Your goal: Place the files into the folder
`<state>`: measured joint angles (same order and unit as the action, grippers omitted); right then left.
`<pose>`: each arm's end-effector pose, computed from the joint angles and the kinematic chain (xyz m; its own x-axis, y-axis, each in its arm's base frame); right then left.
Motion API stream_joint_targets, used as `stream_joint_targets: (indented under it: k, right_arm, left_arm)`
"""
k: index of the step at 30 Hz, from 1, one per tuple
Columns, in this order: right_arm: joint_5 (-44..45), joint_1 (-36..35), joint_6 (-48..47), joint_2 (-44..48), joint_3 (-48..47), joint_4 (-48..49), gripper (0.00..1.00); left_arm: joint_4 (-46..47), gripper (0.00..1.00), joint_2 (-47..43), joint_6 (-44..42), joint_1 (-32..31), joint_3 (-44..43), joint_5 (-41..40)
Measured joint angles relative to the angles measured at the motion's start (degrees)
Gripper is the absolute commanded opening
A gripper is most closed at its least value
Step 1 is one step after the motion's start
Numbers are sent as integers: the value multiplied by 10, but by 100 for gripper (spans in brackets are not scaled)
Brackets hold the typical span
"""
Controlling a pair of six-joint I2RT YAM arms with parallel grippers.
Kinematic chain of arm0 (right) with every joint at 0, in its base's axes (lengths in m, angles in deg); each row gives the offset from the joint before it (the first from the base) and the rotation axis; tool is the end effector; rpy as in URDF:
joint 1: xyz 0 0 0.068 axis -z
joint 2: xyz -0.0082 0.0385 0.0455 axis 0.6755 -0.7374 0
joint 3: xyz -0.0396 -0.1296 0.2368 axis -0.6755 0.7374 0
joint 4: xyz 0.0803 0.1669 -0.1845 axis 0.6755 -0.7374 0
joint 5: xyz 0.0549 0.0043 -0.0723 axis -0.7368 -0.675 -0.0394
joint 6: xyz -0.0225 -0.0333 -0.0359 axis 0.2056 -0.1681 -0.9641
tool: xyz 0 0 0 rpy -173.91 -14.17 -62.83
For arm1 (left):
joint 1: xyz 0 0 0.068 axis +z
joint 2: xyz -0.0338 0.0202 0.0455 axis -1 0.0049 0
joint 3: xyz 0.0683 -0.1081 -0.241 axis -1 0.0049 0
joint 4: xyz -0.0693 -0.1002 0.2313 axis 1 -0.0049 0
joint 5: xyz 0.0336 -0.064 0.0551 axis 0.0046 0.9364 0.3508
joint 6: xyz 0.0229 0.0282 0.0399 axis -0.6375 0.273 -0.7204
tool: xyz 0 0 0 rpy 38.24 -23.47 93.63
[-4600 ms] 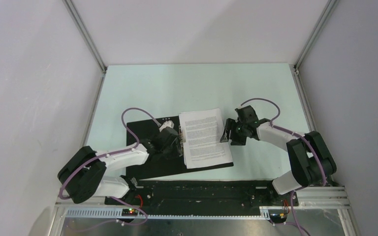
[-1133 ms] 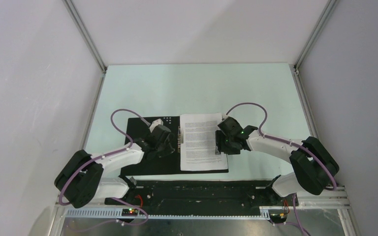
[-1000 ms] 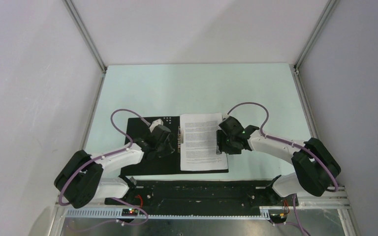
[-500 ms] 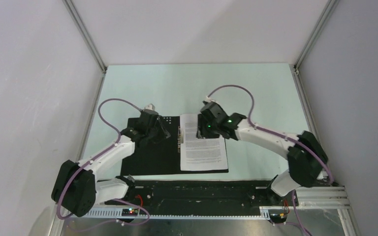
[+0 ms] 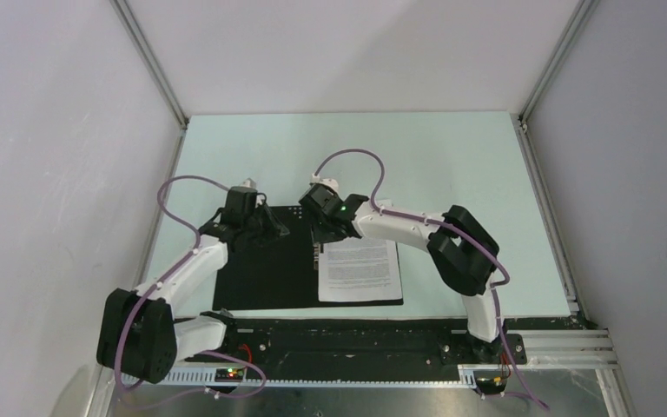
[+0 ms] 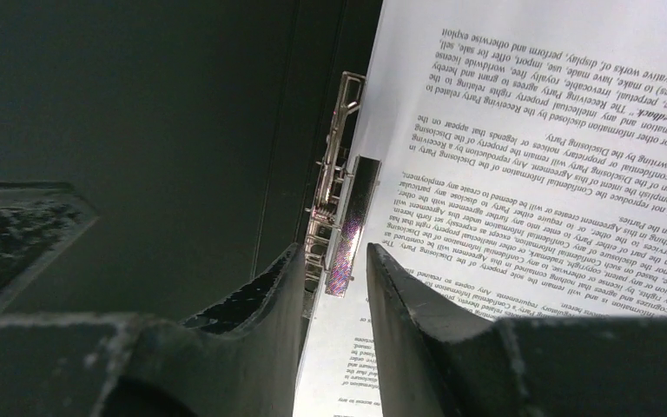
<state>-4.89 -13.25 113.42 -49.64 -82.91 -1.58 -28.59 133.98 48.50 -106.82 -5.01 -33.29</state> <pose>0.2477 0.3524 0.2055 -0.8320 -0.1534 -0.5331 -0.3134 0.9230 0.2235 0.2273 -0.0741 0.2110 -0.7572 -0.4871 -0.4351 -0.2210 0.8180 -0.5311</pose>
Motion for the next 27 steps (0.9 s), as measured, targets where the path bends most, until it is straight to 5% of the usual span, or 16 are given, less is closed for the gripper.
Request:
stream_joint_targets:
  k: [27]
  right_arm:
    - [18, -12, 0, -41, -13, -17, 16]
  left_arm:
    - [-5, 19, -52, -8, 42, 61, 28]
